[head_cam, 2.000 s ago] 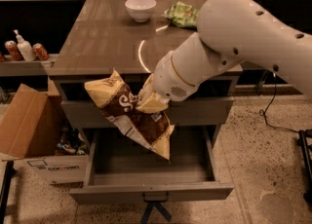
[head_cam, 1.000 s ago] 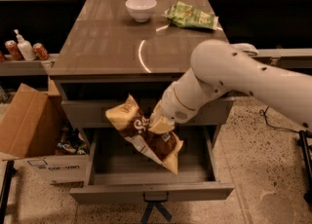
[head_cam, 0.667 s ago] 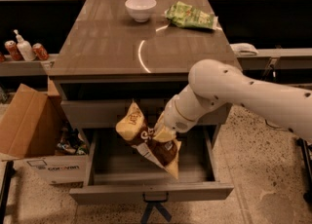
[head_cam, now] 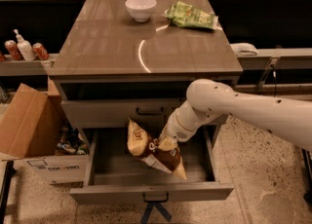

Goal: Place brown chip bag into middle drawer

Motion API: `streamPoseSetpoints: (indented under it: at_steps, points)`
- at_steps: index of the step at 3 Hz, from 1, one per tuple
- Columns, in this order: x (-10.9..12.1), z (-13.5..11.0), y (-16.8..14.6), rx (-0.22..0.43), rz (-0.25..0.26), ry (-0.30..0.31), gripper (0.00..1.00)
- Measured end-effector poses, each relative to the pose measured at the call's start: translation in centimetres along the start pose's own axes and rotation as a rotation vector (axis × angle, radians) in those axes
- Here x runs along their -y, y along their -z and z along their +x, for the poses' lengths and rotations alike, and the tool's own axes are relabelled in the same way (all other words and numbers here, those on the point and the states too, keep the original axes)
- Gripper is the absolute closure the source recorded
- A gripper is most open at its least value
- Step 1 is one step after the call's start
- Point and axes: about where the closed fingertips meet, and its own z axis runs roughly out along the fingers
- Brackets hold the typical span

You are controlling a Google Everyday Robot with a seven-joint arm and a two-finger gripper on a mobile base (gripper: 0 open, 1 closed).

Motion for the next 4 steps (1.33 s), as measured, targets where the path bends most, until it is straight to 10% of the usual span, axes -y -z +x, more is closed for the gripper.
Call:
streamPoseSetpoints:
  at_steps: [2,4]
  points:
    - [1.6,2.4,-3.2,-0.056,0.048,-0.080,1.00]
    - [2.0,6.8,-5.5,-0.098,0.129,-0.270,0.50]
